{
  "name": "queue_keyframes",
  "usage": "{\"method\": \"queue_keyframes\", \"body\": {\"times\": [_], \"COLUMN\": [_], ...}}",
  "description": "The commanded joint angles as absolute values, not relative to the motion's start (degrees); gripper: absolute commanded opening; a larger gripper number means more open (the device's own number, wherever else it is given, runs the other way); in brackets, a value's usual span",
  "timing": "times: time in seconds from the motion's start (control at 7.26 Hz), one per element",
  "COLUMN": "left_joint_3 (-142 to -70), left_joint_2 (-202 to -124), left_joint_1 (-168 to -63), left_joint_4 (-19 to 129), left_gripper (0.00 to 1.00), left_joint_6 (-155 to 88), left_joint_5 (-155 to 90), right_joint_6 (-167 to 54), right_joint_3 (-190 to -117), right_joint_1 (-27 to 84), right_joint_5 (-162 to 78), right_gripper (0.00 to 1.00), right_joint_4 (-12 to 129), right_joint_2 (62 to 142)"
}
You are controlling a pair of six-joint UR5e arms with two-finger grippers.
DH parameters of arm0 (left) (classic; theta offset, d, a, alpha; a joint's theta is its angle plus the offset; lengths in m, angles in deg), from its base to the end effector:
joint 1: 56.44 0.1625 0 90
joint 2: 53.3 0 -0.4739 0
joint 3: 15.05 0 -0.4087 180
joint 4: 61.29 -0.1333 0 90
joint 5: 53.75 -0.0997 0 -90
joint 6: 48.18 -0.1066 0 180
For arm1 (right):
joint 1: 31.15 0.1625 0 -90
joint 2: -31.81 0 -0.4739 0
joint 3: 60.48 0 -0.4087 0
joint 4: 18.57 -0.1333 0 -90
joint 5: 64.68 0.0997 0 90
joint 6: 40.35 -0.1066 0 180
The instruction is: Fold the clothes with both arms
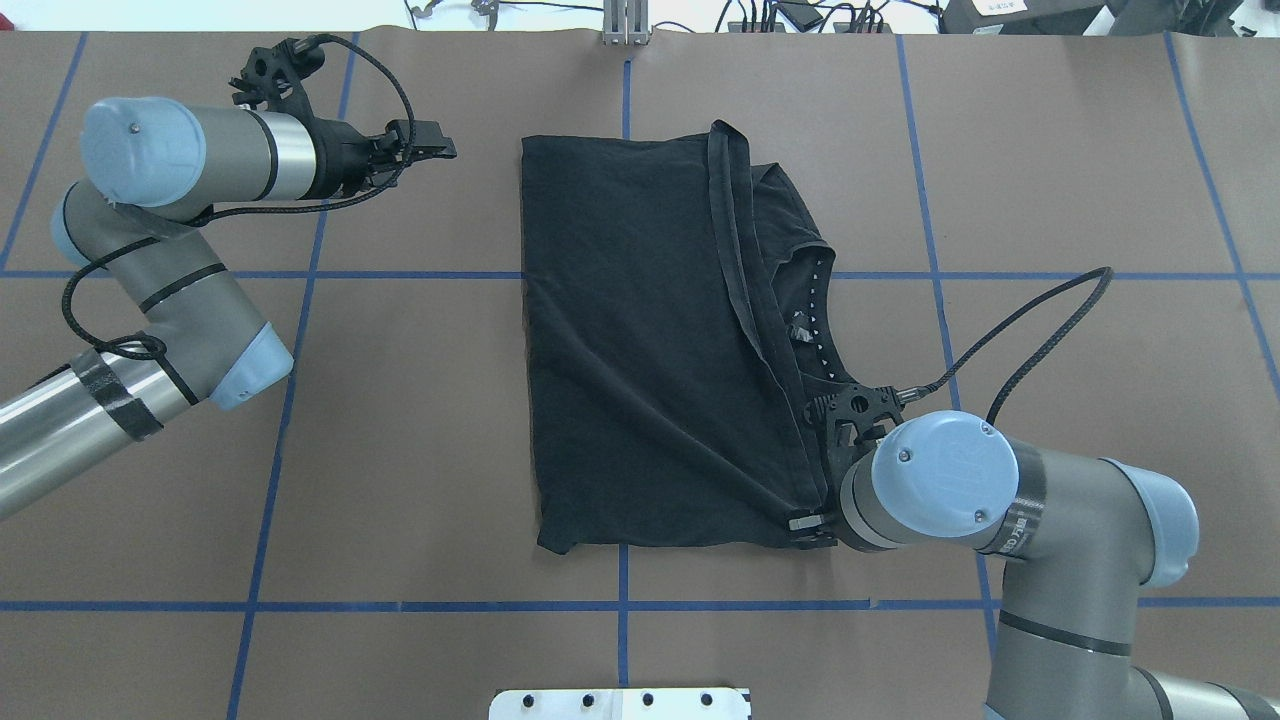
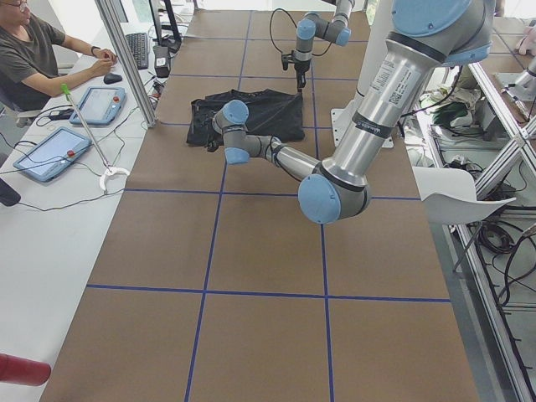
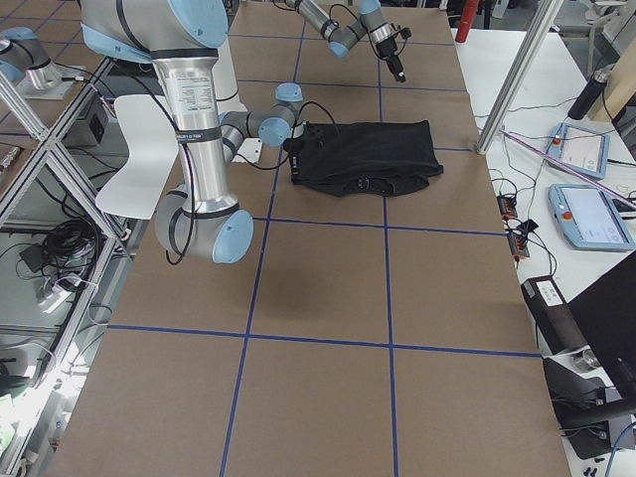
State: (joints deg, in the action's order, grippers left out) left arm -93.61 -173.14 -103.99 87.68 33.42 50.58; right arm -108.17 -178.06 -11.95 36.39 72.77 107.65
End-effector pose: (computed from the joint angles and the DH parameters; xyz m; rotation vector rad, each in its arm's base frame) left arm 0.4248 -0.6228 0.3699 0.4468 1.2938 -0.4057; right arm -0.4961 -0.2922 0.3650 0.0752 -0.7233 -0.1178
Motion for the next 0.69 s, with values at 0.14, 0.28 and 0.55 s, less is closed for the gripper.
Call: {"method": "queue_keyframes", "body": {"times": [0.14, 0.28, 0.55], "left_joint_3": [-93.5, -93.5, -93.4], "left_joint_2": [-173.0, -173.1, -173.1], "left_joint_1": [-104.0, -104.0, -104.0], "left_joint_4": [87.7, 87.7, 87.7], "left_gripper": [1.0, 1.0, 1.0], "left_joint_6": [33.5, 33.5, 33.5], "left_joint_5": [50.6, 50.6, 50.6], "right_joint_6": [-119.7, -134.8, -160.9], "right_joint_3": [-178.5, -178.5, -177.1], "right_joint_1": [-10.1, -9.8, -10.4], "right_joint_5": [36.0, 34.1, 26.1], "right_gripper": [1.0, 1.0, 0.99], "right_joint_4": [72.2, 69.8, 66.5], "right_joint_2": [107.0, 106.9, 107.7]}}
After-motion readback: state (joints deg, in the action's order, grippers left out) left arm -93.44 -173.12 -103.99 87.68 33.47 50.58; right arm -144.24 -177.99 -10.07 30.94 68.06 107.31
